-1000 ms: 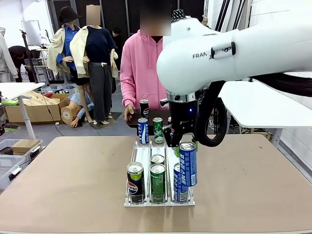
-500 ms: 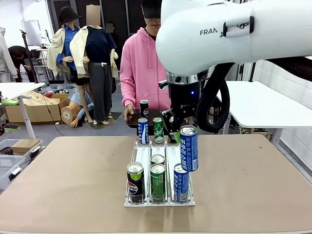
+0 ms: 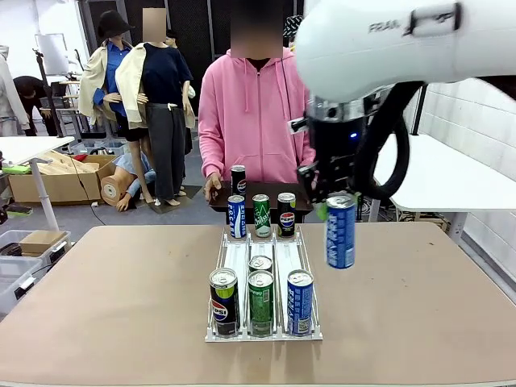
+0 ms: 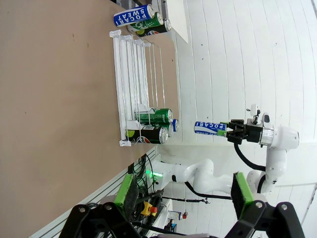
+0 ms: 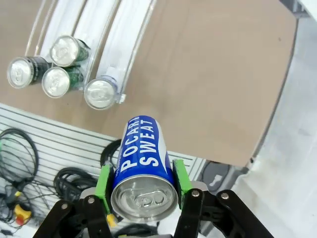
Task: Retrieve and hand over the desired beverage to the person.
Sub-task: Pick up another can of the same type that the person held from the Automatic Can Dispenser.
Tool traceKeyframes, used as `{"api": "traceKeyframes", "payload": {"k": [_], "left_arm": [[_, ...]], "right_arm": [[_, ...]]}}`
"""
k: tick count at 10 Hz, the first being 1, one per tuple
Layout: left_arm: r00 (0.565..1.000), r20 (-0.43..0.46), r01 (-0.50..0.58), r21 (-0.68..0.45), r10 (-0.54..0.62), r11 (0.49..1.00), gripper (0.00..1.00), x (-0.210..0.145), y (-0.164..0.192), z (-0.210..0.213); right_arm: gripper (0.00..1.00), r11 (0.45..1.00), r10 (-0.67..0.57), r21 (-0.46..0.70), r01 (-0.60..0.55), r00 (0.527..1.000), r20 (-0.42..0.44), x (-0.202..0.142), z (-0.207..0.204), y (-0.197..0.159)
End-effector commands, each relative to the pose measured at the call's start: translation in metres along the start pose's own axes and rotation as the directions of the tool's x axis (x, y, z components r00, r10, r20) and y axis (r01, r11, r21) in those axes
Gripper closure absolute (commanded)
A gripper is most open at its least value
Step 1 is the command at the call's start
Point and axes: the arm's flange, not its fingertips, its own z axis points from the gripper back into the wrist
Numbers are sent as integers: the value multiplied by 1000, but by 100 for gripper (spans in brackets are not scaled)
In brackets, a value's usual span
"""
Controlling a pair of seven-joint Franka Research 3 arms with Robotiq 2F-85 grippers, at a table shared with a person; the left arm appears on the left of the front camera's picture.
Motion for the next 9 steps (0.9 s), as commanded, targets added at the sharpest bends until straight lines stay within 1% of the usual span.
{"api": "traceKeyframes", "payload": {"k": [1,4,6,9], "left_arm": [[1000,3,4,0,-4,1000,0,-1,-2,1],[1000,3,4,0,-4,1000,0,-1,-2,1],[1000,3,4,0,-4,1000,0,-1,-2,1],[1000,3,4,0,-4,1000,0,-1,-2,1]], "right_arm": [[100,999,42,21,-42,999,19,-20,0,-43],[100,994,84,70,-86,996,34,-30,-2,-91],[100,986,128,101,-131,991,39,-25,-8,-127],[100,974,156,158,-163,986,57,-26,-20,-176]]}}
